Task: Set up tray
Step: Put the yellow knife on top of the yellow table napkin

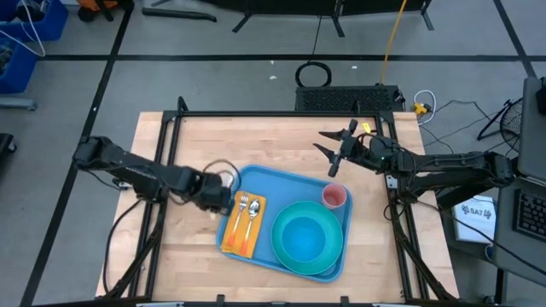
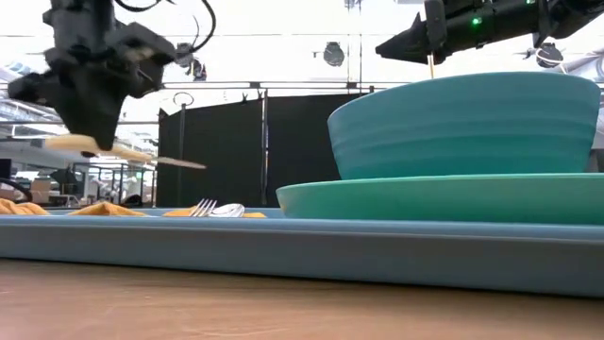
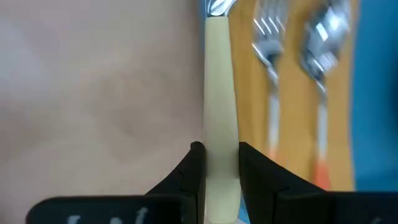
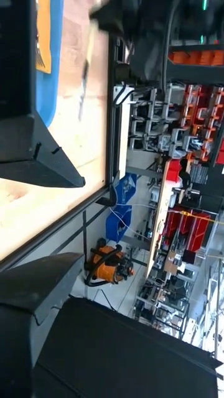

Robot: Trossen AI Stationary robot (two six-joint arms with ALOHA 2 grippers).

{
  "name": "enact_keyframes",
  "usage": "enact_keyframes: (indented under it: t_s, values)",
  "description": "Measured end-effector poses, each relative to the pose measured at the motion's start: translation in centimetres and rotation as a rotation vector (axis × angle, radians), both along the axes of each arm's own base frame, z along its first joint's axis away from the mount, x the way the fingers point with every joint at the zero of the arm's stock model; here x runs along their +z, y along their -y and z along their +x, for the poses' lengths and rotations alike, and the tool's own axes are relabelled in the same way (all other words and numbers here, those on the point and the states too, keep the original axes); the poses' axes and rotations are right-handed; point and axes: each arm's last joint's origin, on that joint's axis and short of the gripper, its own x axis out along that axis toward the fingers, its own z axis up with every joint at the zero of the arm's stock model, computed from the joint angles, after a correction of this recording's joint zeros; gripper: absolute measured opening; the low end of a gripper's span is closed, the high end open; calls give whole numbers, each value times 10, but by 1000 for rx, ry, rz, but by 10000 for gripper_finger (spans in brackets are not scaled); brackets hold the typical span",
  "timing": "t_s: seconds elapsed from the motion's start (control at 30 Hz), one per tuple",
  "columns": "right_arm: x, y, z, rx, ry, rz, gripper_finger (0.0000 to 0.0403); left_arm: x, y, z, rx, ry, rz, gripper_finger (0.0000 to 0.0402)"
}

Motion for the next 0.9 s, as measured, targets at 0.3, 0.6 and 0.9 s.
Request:
enact_keyframes:
  t_s: [0.3, 0.6, 0.9]
  values:
    - [1, 0, 0, 0, 13, 13, 171, -22, 44, 19, -20, 53, -92, 70]
    - [1, 0, 0, 3, 15, 19, 171, -38, 51, 34, -60, 53, -180, 70]
    - [1, 0, 0, 4, 17, 18, 171, -37, 54, 37, -68, 76, -230, 70]
